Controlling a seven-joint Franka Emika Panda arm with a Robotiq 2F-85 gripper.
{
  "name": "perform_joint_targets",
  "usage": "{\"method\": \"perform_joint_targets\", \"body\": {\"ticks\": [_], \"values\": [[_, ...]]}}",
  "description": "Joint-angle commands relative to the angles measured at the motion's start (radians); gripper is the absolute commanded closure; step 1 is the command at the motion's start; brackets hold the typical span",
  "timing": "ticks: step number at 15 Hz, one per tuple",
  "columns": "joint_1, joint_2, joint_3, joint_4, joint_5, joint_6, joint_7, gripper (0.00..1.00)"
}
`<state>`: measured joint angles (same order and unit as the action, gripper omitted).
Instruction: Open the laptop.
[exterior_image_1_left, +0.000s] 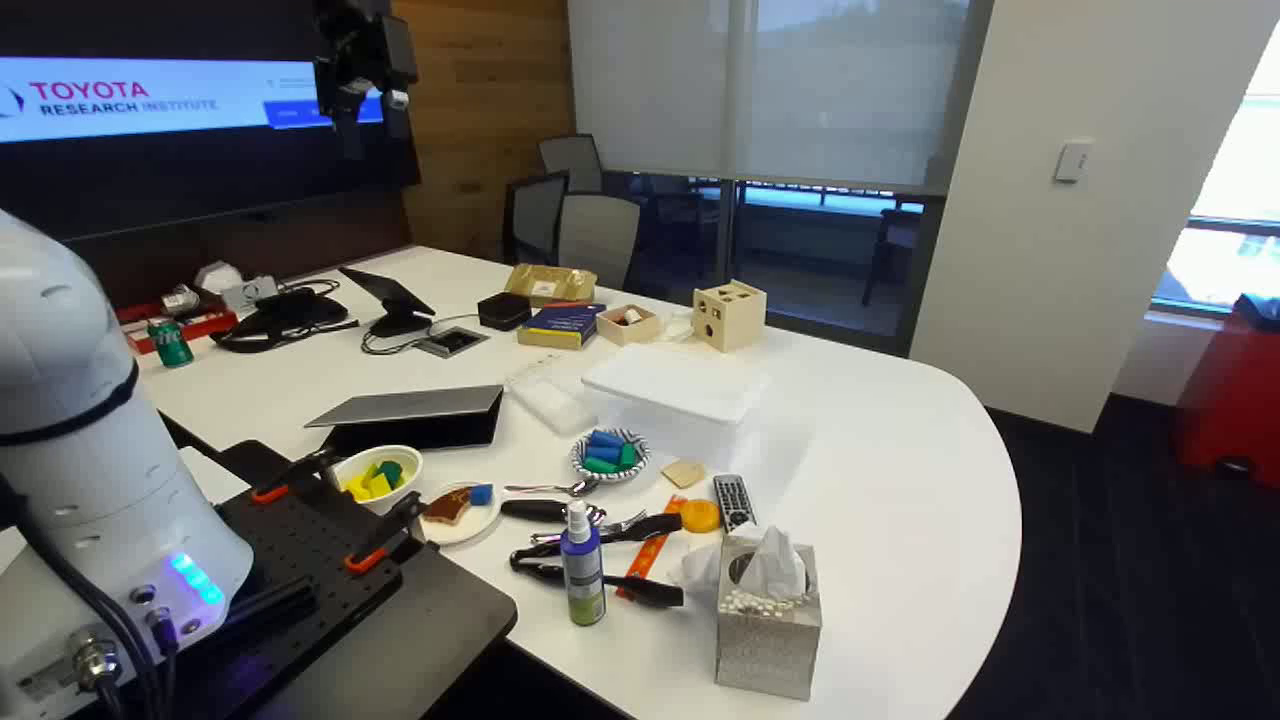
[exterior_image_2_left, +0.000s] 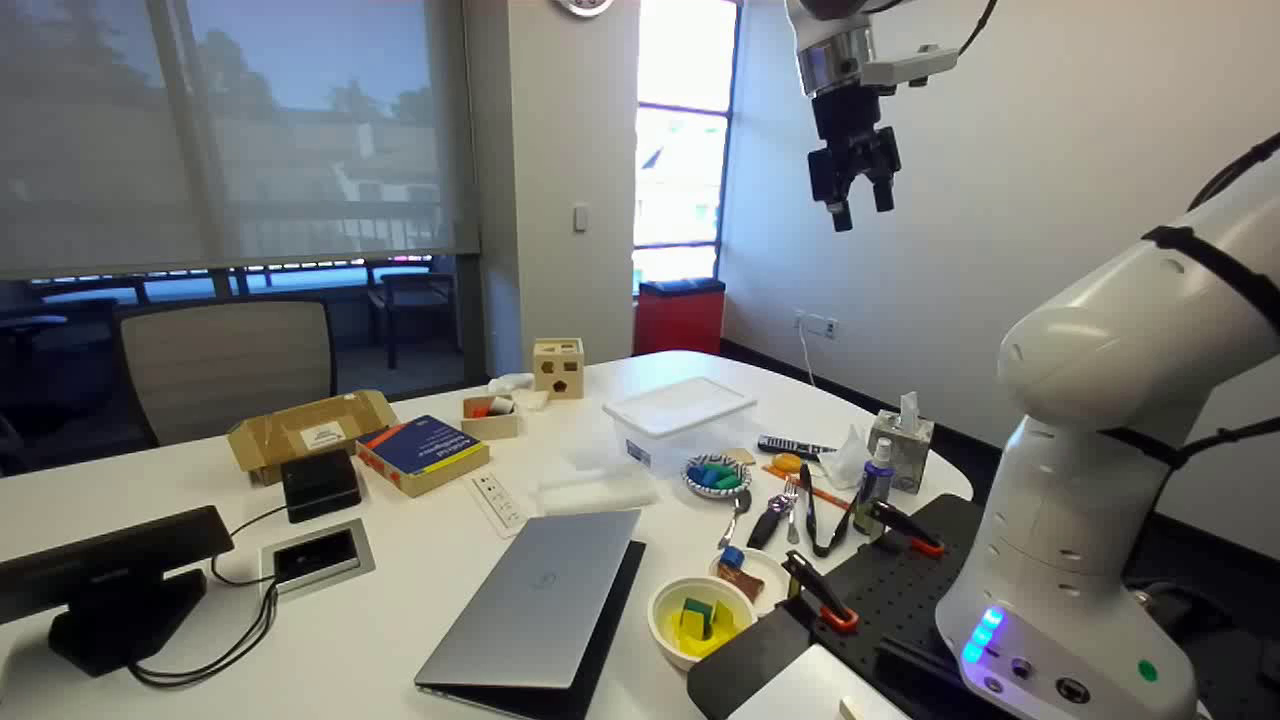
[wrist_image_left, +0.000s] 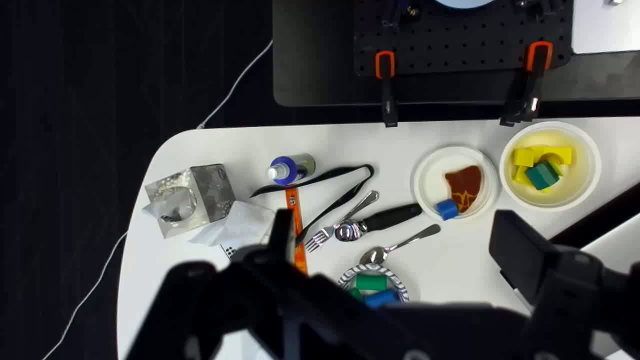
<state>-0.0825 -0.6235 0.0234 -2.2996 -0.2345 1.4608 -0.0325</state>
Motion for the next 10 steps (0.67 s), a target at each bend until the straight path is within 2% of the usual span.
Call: {"method": "perform_joint_targets", "body": {"ticks": [1, 3, 5, 7, 10], "values": [[0.026, 0.001, -0.018, 0.003, -0.008, -0.005, 0.011, 0.0], [0.021, 0.025, -0.025, -0.006, -0.005, 0.038, 0.029, 0.0], [0.022, 0.076, -0.047, -0.036, 0.024, 0.175, 0.052, 0.0], [0.04, 0.147, -0.073, -0.086, 0.1, 0.365, 0.039, 0.0], [0.082, 0.291, -0.096, -0.145, 0.293, 0.646, -0.007, 0.0]]}}
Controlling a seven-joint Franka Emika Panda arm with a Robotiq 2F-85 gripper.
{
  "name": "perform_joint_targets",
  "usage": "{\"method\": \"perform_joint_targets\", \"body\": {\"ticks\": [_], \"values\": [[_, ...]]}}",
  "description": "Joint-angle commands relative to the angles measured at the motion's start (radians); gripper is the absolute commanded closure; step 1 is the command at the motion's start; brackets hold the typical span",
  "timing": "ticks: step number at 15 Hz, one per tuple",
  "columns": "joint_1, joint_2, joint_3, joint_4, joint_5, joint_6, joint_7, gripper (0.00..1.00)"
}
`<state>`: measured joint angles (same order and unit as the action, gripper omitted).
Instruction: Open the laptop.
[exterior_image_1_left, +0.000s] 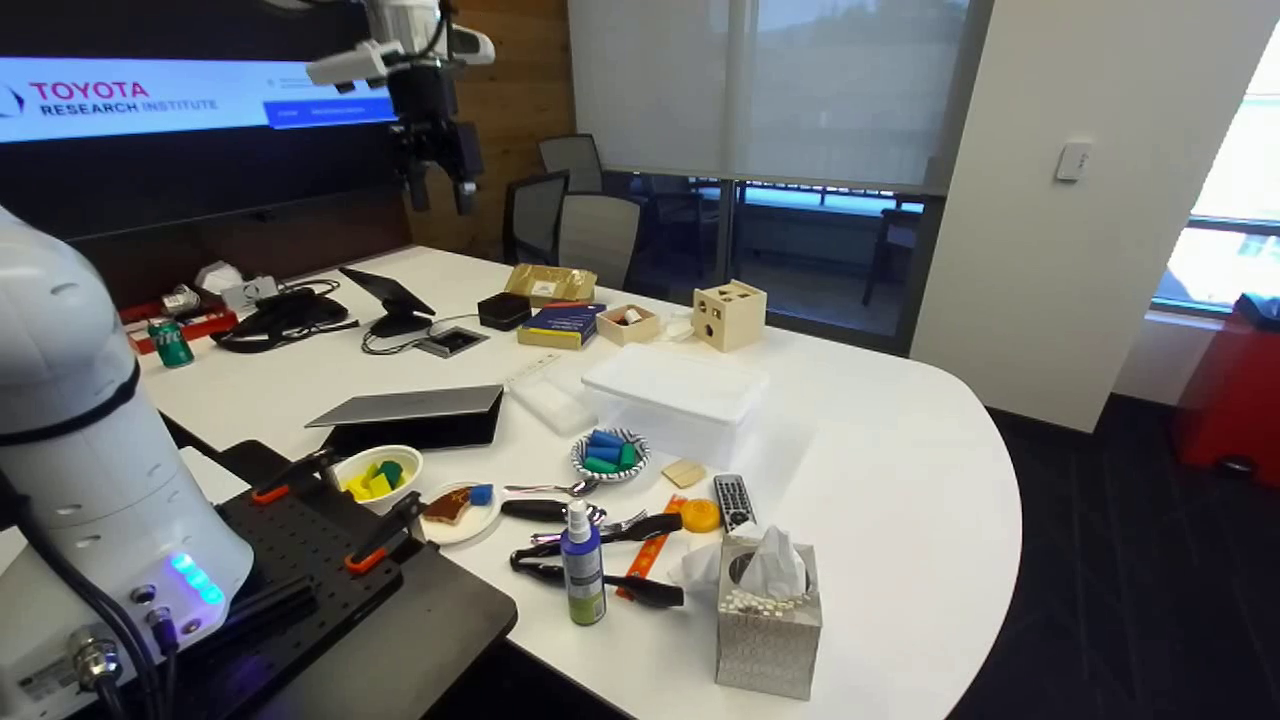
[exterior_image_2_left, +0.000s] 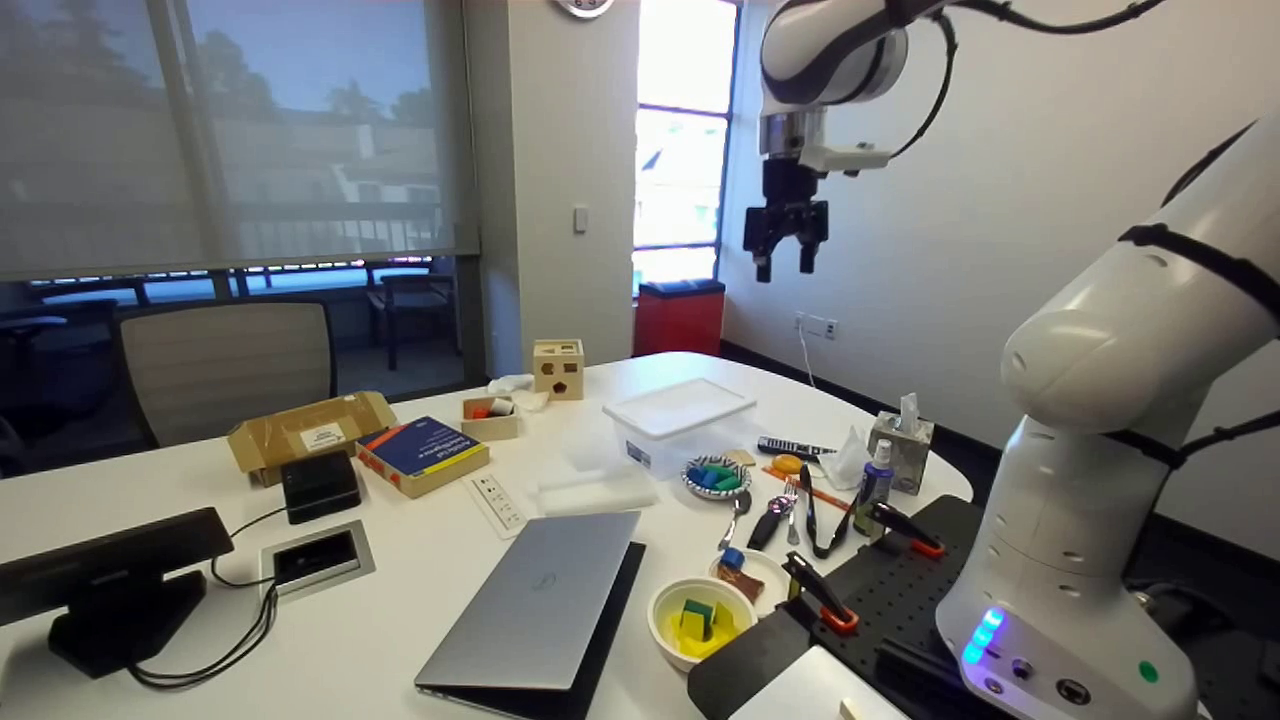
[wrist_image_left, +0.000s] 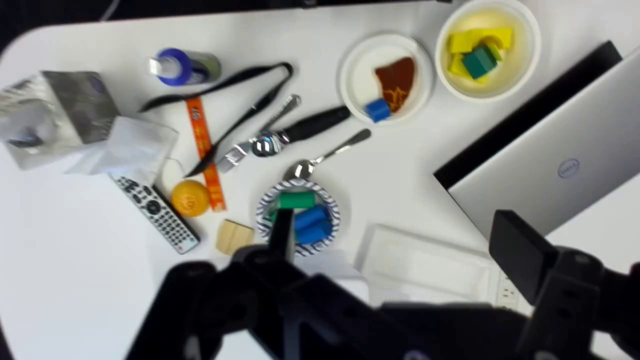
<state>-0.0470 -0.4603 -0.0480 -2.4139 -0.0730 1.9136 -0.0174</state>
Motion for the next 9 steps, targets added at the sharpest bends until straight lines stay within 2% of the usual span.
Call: {"method": "perform_joint_targets", "body": {"ticks": [1, 4, 6, 9], "values": [[0.064, 0.189, -0.026, -0.039, 0.201, 0.271, -0.043, 0.0], [0.123, 0.351, -0.018, -0.061, 0.452, 0.471, -0.158, 0.0], [0.147, 0.448, 0.003, -0.068, 0.635, 0.544, -0.251, 0.0], [0.13, 0.574, 0.065, -0.076, 0.897, 0.615, -0.378, 0.0]]}}
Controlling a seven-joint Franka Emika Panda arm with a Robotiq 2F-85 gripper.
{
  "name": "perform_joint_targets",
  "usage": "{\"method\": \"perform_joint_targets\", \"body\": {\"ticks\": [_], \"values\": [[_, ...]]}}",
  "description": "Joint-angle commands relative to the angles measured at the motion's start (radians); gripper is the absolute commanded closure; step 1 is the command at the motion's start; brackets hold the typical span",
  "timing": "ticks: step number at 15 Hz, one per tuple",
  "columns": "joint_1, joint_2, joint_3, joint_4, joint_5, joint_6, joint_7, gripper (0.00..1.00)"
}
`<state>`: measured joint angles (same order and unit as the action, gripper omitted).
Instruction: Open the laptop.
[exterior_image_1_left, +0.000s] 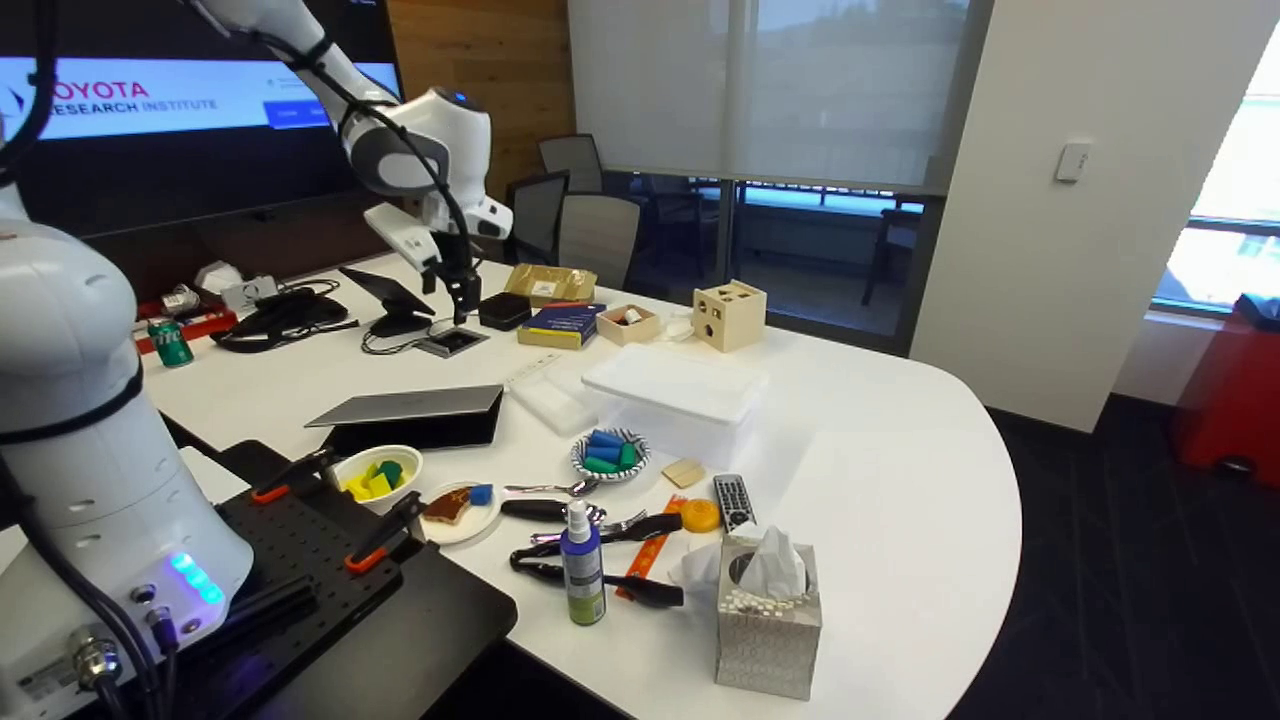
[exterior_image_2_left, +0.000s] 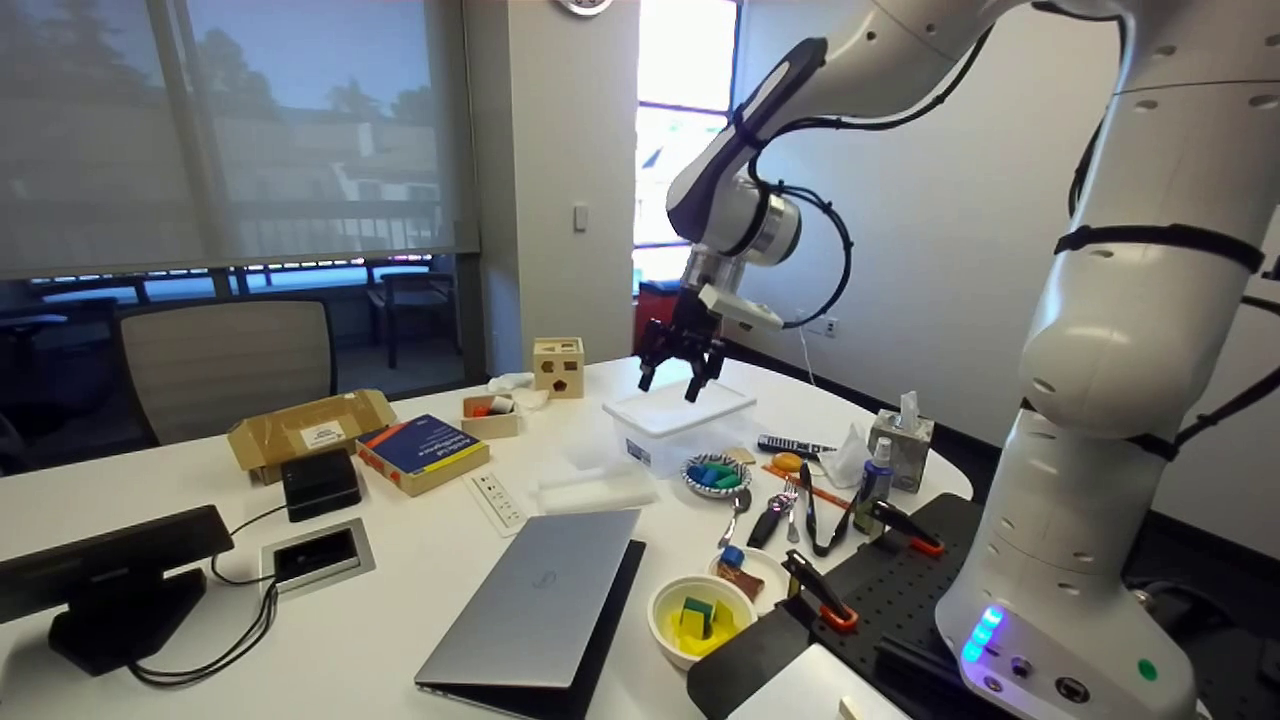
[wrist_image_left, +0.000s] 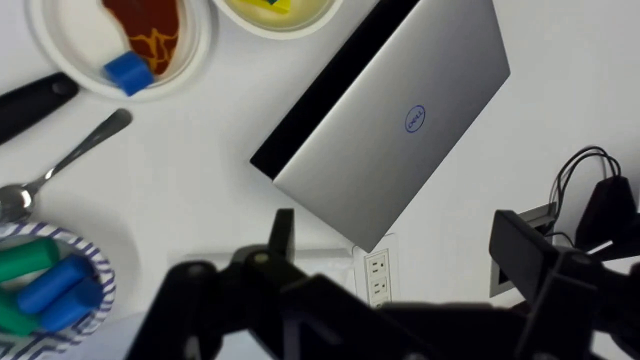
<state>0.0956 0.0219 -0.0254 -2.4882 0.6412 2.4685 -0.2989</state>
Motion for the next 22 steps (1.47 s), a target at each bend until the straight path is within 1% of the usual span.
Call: {"method": "perform_joint_targets", "body": {"ticks": [1, 3, 5, 7, 9, 11, 13, 17, 19, 22], "values": [[-0.02, 0.13, 0.066, -0.009, 0.268, 0.106, -0.131, 0.0], [-0.037, 0.201, 0.109, 0.0, 0.448, 0.183, -0.221, 0.0], [-0.083, 0.262, 0.164, 0.032, 0.634, 0.235, -0.337, 0.0], [-0.124, 0.323, 0.203, 0.069, 0.816, 0.247, -0.465, 0.0], [-0.133, 0.387, 0.207, 0.098, 0.993, 0.229, -0.6, 0.0], [-0.135, 0.445, 0.197, 0.116, 1.13, 0.208, -0.705, 0.0], [-0.131, 0.51, 0.189, 0.129, 1.21, 0.185, -0.755, 0.0], [-0.123, 0.615, 0.184, 0.16, 1.307, 0.157, -0.81, 0.0], [-0.121, 0.648, 0.184, 0.178, 1.348, 0.144, -0.847, 0.0], [-0.115, 0.678, 0.183, 0.206, 1.403, 0.121, -0.935, 0.0]]}}
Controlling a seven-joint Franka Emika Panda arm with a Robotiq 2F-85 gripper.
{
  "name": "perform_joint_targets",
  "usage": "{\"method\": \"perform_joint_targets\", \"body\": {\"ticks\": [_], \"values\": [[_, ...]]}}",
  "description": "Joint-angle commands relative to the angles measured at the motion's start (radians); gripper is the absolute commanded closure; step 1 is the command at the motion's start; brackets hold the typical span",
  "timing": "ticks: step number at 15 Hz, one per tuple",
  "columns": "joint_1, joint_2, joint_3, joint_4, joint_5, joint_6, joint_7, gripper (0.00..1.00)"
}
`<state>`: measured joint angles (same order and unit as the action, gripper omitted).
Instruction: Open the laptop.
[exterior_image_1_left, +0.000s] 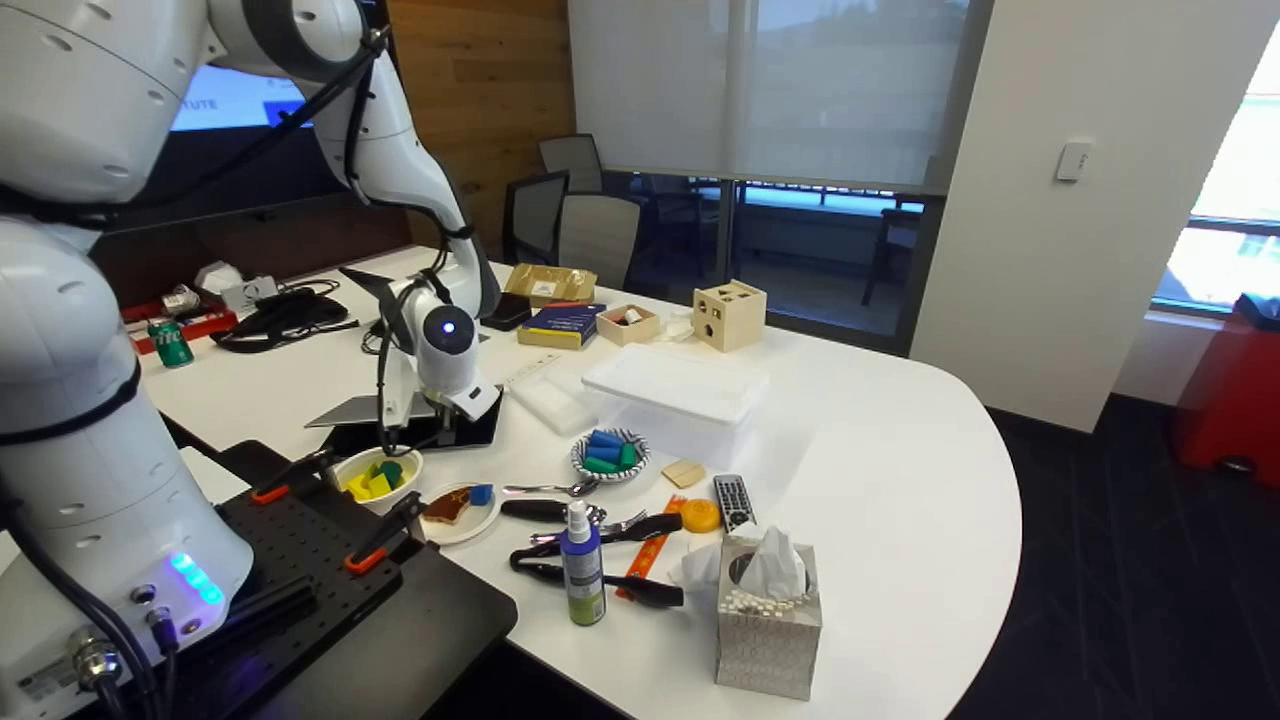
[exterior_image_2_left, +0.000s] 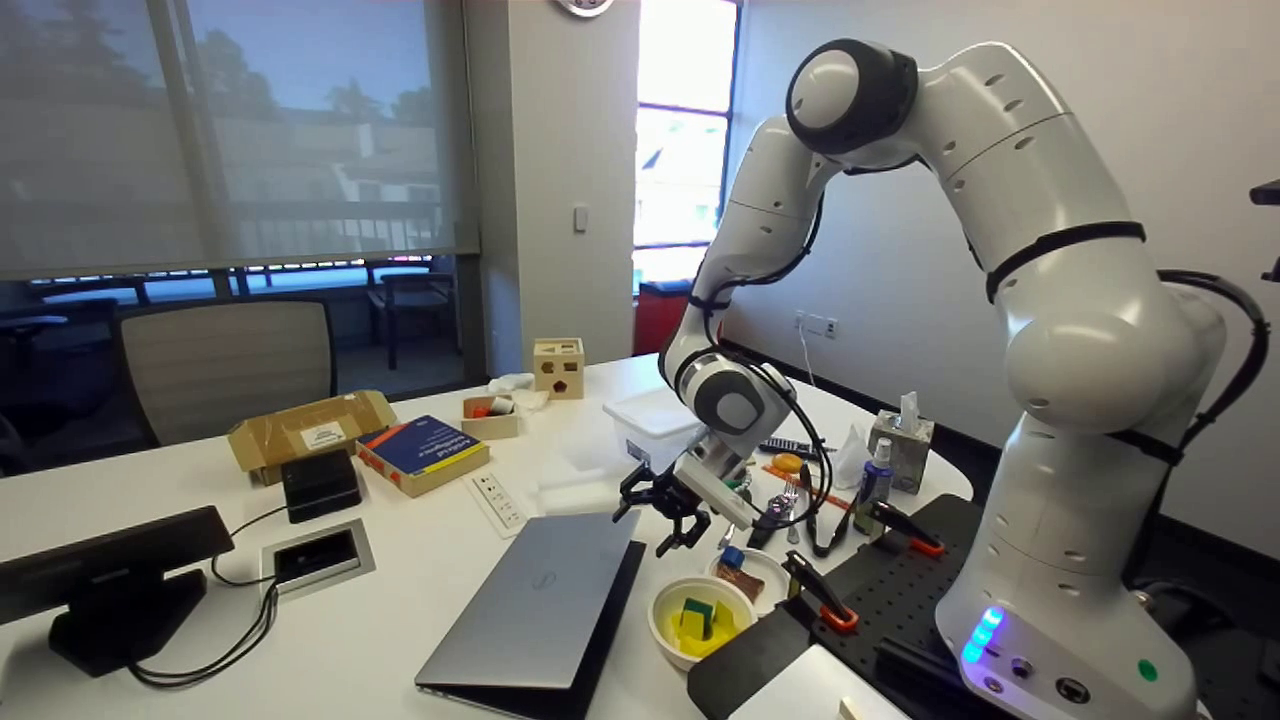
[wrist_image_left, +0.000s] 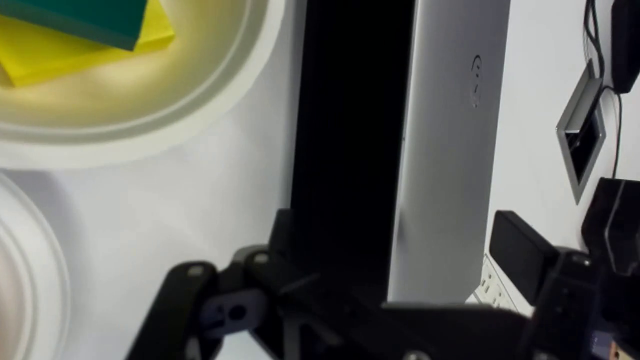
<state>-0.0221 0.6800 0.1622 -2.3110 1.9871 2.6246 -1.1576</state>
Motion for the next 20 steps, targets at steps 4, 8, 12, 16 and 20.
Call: {"method": "perform_joint_targets", "body": {"ticks": [4, 8, 12, 16, 20], "values": [[0.102, 0.039, -0.095, 0.057, 0.073, -0.126, -0.093, 0.0], [0.155, 0.049, -0.159, 0.073, 0.103, -0.228, -0.136, 0.0], [0.182, 0.07, -0.19, 0.093, 0.09, -0.288, -0.13, 0.0], [0.181, 0.091, -0.199, 0.102, 0.087, -0.337, -0.137, 0.0], [0.176, 0.1, -0.206, 0.106, 0.095, -0.394, -0.172, 0.0]]}}
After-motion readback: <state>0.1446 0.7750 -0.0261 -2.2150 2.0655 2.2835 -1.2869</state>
